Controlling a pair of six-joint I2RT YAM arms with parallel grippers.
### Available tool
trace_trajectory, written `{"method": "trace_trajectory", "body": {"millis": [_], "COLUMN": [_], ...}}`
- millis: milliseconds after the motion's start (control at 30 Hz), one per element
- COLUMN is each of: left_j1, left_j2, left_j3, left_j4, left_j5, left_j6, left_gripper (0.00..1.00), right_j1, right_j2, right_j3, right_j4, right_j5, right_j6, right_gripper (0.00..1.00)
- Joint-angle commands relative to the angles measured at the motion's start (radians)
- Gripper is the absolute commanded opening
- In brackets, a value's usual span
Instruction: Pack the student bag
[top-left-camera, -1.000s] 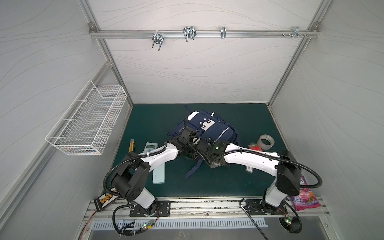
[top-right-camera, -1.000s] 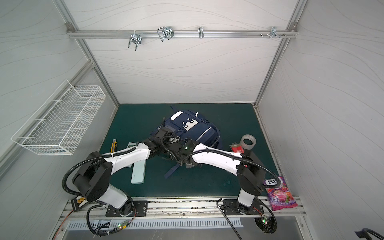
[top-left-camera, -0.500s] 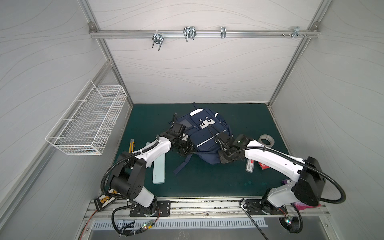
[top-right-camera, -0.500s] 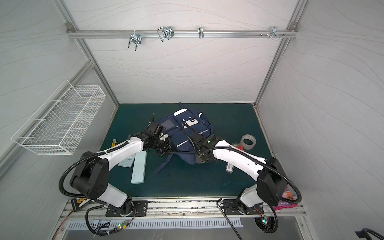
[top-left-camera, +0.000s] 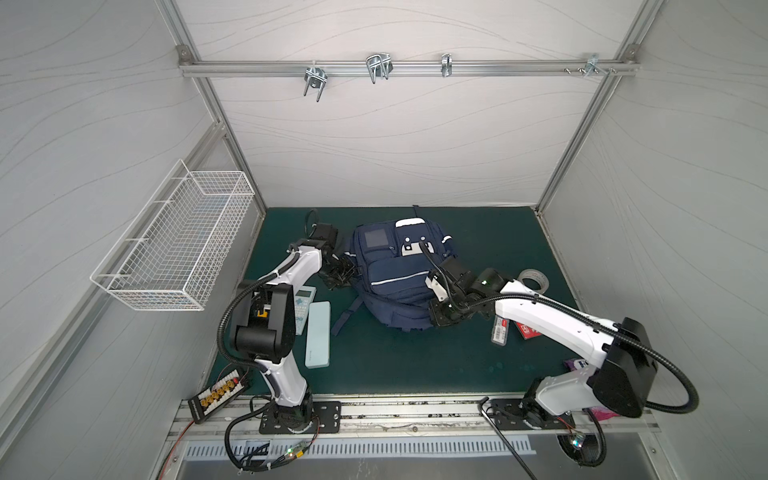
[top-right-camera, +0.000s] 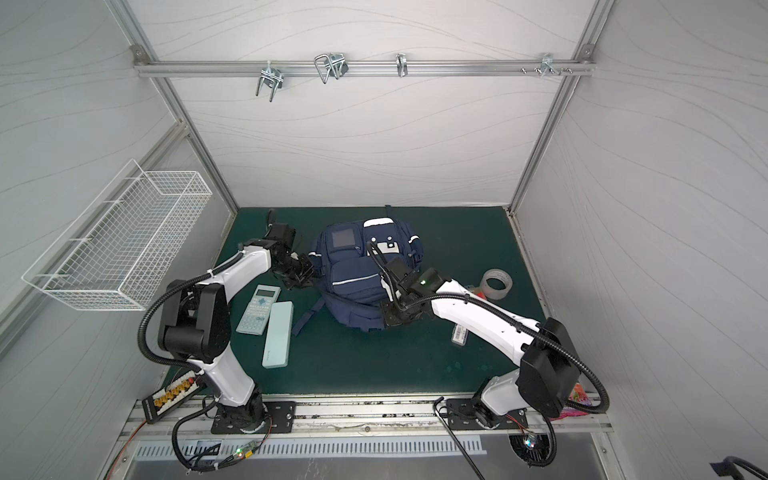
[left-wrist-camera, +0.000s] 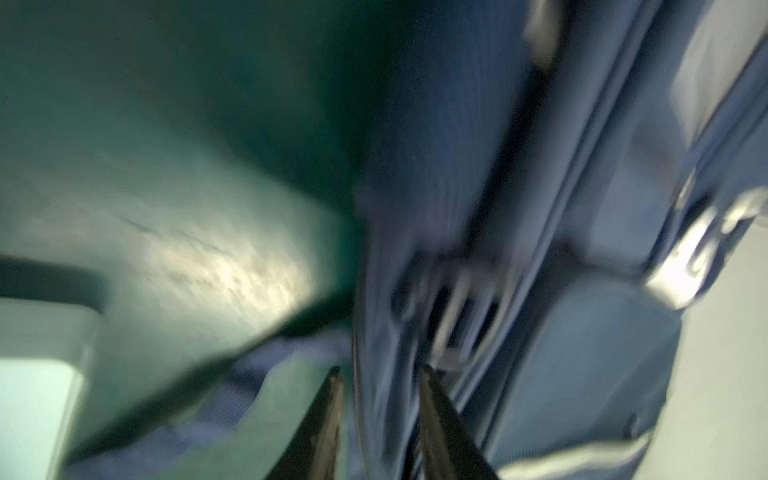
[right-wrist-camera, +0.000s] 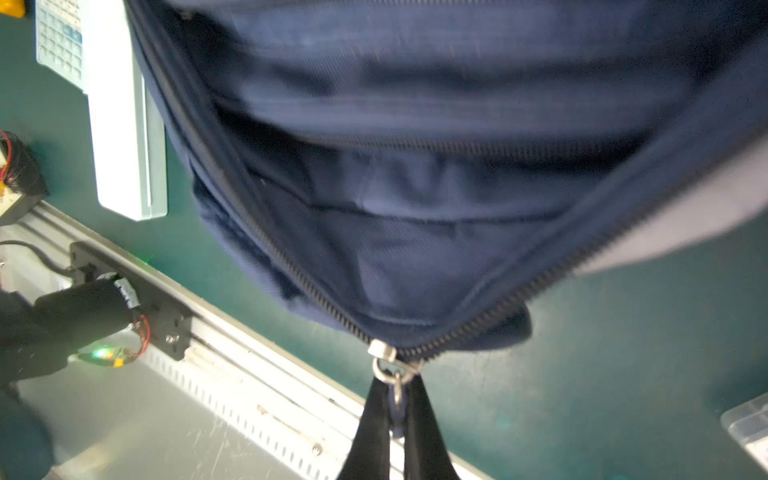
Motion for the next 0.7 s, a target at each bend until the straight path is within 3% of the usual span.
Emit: {"method": "trace_trajectory", "body": {"millis": [0, 200, 267, 500, 667], "left_j1": [-0.042, -0.139, -0.163, -0.196, -0.274], "left_j2": [-0.124, -0.417, -0.465, -0.511, -0.479], "left_j3": [-0.023, -0.244, -0.297, -0.383, -0.339], "left_j4": [-0.079, -0.148, -0.161, -0.057, 0.005], "left_j5": [-0.054, 0.081, 0.122, 0.302, 0.299], "left_j6": [-0.016, -0.142, -0.184, -0.366, -0.458], "left_gripper": [0.52, 0.68, 0.69, 0.73, 0.76], "right_j1": [0.047, 0.087, 0.085, 0.087, 0.087], "right_j2": [0.05, 0.152, 0.162, 0.171, 0.193], "right_j3": [0.074, 0.199, 0.205, 0.177, 0.21], "right_j4": [-0.026, -0.033, -0.016, 0.123, 0.108], "right_j5": [-0.125, -0.147, -0.149, -0.219, -0.266], "right_j6": [0.043, 0.083, 0.094, 0.1, 0.081], "right_gripper": [0.0, 0.0, 0.0, 0.0, 0.0]}}
